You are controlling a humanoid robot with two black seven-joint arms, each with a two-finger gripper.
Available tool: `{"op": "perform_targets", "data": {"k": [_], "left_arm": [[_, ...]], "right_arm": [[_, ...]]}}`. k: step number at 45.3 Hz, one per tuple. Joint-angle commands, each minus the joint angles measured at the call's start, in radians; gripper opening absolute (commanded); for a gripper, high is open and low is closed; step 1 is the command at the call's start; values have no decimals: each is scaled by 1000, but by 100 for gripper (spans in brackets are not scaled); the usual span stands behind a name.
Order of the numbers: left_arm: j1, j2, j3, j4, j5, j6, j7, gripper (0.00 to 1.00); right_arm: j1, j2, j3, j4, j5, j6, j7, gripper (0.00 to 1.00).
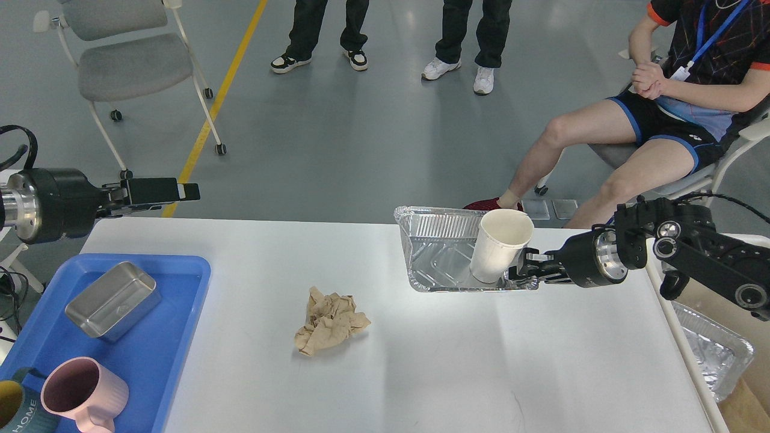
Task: Tidy desktop
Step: 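Reach the left gripper down to the crumpled brown paper bag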
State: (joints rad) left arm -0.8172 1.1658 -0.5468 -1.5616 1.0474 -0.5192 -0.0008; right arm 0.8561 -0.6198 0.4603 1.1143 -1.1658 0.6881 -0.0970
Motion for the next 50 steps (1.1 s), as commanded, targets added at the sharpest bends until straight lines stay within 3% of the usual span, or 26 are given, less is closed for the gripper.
{"op": "perform_targets", "data": {"k": [1, 13, 17, 23, 27, 32, 50], "left_arm": [[78, -31, 10, 3, 29, 123, -21, 88], [136, -118, 16, 9, 68, 136, 2, 88], [147, -234, 37, 41, 100, 136, 54, 88], [145, -385, 80, 115, 152, 136, 79, 88], [147, -481, 88, 170, 148, 124, 79, 97], [161, -570, 88, 245, 148, 81, 79, 97], [176, -684, 88, 437, 151, 76, 73, 97]], "right_arm": [[0, 2, 0, -1, 0, -1, -1, 0], [-2, 0, 0, 1, 0, -1, -1, 0], [-2, -1, 0, 1, 0, -1, -1, 0], [-3, -8, 1, 1, 0, -1, -1, 0], [-12, -11, 3, 5, 0, -1, -1, 0], [-29, -28, 23, 18, 0, -1, -1, 0], [-38, -31, 23, 18, 0, -1, -1, 0]]}}
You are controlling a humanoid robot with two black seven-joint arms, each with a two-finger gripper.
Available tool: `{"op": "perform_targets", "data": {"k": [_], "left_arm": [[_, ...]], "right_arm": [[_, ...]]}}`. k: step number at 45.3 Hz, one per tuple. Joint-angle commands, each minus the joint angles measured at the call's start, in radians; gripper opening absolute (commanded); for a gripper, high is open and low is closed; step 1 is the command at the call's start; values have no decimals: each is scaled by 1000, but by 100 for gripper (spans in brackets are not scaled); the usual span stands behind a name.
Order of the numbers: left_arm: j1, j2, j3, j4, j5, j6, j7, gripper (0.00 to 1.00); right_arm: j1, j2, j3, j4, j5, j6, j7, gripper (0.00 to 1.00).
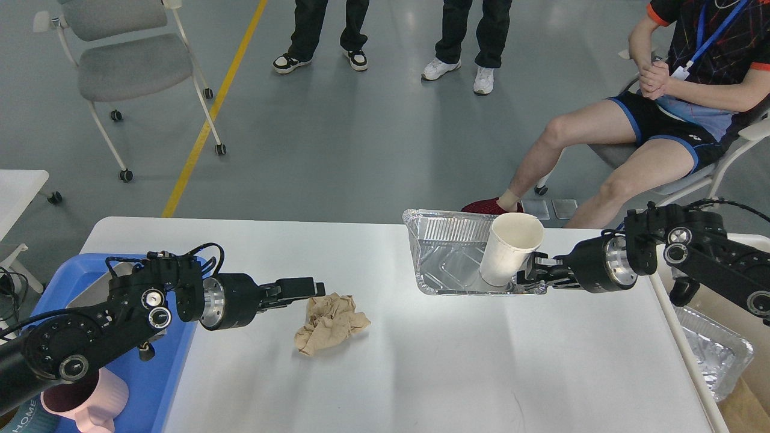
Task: Tidy desktop
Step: 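Reach the left gripper down to the crumpled brown paper bag, then grasp the crumpled paper bag with the left gripper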
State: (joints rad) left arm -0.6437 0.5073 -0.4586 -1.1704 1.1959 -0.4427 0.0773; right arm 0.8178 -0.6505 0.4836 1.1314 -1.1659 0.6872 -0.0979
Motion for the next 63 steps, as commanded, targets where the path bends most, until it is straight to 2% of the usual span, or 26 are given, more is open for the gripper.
{"op": "perform_targets", "data": {"k": [1, 26, 32, 35, 36, 38, 42, 63], "left_arm": [[3, -29, 0, 52, 2, -1, -5, 97], [-19, -211, 31, 265, 11, 10, -28, 97], [-17, -219, 37, 275, 34, 16, -85, 95], [-16, -227, 37, 276, 51, 19, -111, 90], [-13, -233, 37, 290, 83, 30, -155, 84], [-10, -240, 37, 304, 96, 32, -184, 81], [-8, -270, 43, 337, 99, 33, -217, 77], [-7, -274, 159, 359, 97, 76, -223, 72]], "right_arm": [[0, 0, 1, 1, 0, 0, 0, 0], [-5, -8, 4, 7, 0, 0, 1, 0], [-5, -8, 4, 7, 0, 0, 0, 0], [-5, -8, 4, 7, 0, 0, 0, 0], [-5, -8, 4, 7, 0, 0, 1, 0], [-5, -8, 4, 7, 0, 0, 1, 0], [-5, -9, 4, 7, 0, 0, 1, 0], [-6, -17, 4, 11, 0, -6, 1, 0]]}}
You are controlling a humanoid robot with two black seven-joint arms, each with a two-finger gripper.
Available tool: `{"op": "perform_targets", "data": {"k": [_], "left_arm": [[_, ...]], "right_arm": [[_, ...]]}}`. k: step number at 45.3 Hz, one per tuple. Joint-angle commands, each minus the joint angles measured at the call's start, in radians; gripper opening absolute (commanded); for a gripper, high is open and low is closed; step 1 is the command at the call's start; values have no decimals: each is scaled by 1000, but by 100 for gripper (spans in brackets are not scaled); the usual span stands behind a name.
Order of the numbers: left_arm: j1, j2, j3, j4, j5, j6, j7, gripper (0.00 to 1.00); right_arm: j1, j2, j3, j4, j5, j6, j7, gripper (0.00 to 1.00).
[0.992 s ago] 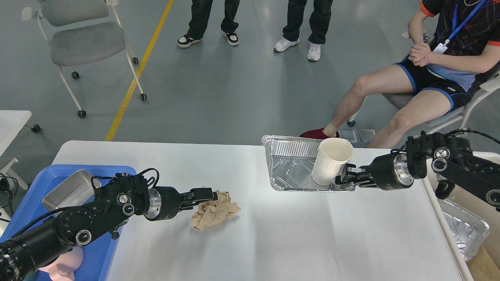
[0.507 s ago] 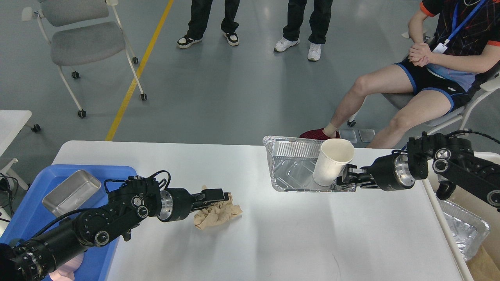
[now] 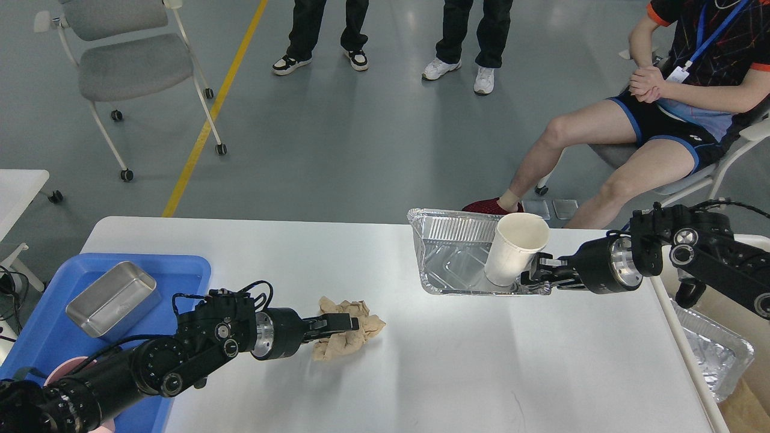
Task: Tidy desktop
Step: 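Grasp the crumpled paper bag with the left gripper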
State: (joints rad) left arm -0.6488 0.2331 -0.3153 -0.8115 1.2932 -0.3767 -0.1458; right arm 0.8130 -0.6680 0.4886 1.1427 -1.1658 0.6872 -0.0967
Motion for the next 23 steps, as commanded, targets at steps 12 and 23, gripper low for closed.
{"op": "perform_targets", "data": {"k": [12, 23], "left_arm": [[-38, 5, 45, -5, 18, 44, -32, 46], [-103, 28, 105, -18, 23, 41, -52, 2]], "right_arm": [[-1, 2, -1, -1, -3, -8, 0, 0], [-3, 2, -1, -1, -3, -8, 0, 0]]}}
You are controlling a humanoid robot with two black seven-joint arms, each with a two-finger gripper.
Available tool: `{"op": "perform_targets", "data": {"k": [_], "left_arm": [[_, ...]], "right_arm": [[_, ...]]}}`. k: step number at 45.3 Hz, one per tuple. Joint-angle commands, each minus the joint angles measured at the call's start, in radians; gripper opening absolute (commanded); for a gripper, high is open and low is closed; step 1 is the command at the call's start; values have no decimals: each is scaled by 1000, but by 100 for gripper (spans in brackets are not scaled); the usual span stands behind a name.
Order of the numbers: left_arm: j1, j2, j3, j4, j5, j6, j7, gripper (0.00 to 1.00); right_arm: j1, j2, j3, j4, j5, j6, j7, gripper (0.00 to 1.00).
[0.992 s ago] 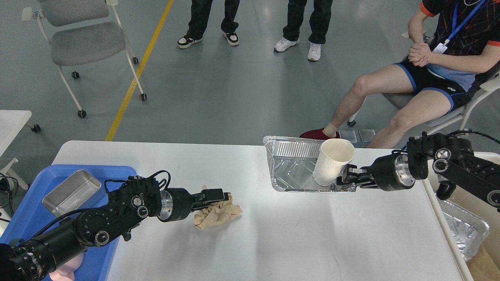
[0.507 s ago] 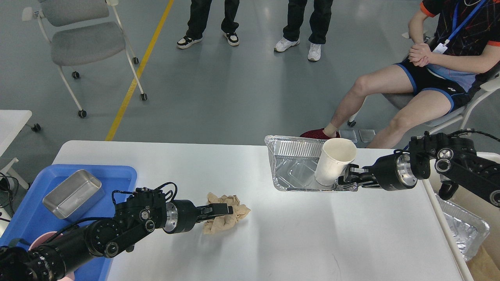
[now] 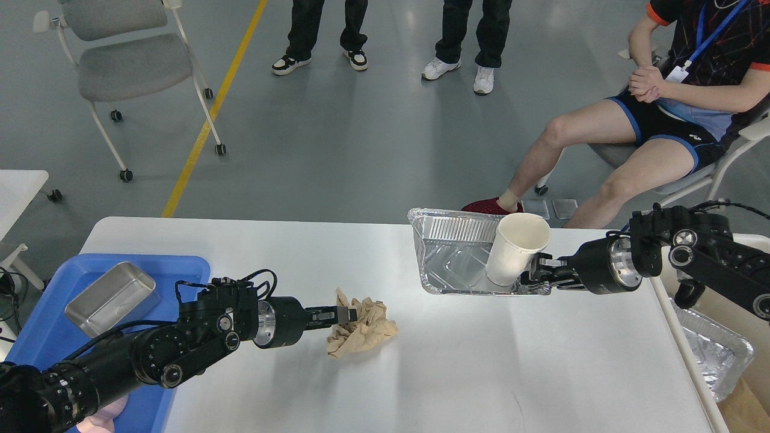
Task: Tidy desktop
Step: 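Grasp the crumpled paper bag with the left gripper, then lift the paper bag and carry it over the foil tray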
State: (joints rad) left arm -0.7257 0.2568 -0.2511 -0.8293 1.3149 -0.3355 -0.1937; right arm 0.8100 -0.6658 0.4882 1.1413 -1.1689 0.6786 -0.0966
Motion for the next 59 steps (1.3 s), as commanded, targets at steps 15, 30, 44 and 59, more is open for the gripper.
{"op": "perform_targets", "data": {"k": [15, 30, 44, 59], "left_arm": [[-26, 1, 64, -1, 41, 7, -24, 0], [-77, 139, 62, -166, 46, 1, -24, 0], [-190, 510, 52, -611, 44, -71, -24, 0], [-265, 809, -164, -838, 3, -252, -49, 0]], "right_arm": [[0, 0, 0, 0, 0, -1, 0, 0], [0, 3, 0, 0, -2, -1, 0, 0], [0, 11, 0, -5, -5, -1, 0, 0], [0, 11, 0, -5, -6, -1, -2, 0]]}}
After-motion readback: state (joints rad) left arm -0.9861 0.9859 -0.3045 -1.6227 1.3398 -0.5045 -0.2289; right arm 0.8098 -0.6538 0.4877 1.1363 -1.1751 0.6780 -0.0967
